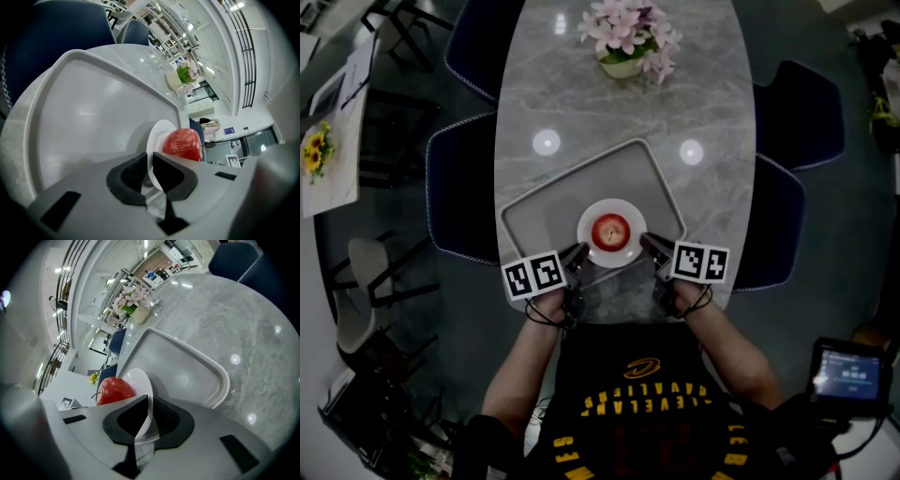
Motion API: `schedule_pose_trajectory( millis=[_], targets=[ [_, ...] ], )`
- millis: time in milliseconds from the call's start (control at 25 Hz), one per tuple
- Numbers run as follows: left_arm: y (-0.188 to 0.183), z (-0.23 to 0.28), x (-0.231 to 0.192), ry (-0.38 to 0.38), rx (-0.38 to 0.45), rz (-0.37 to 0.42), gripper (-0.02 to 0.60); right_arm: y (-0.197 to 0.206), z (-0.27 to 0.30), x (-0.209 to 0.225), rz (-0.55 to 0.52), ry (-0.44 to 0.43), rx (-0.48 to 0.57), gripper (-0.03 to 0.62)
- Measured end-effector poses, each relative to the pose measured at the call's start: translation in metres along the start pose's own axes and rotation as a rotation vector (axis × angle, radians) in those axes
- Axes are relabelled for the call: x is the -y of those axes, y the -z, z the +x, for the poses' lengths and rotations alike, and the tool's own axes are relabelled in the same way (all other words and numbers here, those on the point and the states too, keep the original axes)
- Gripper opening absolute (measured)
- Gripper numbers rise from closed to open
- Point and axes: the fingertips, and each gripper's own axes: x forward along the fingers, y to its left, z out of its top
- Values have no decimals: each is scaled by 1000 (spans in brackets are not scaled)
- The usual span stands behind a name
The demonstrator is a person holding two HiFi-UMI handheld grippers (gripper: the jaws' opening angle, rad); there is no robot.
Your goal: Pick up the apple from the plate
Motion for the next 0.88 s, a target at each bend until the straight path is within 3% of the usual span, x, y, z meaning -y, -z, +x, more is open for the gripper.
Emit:
schedule_pose_trajectory(
  millis=[880],
  targets=[
    [103,47,91,48,-72,105,40,21,-128,83,52,13,112,43]
  ],
)
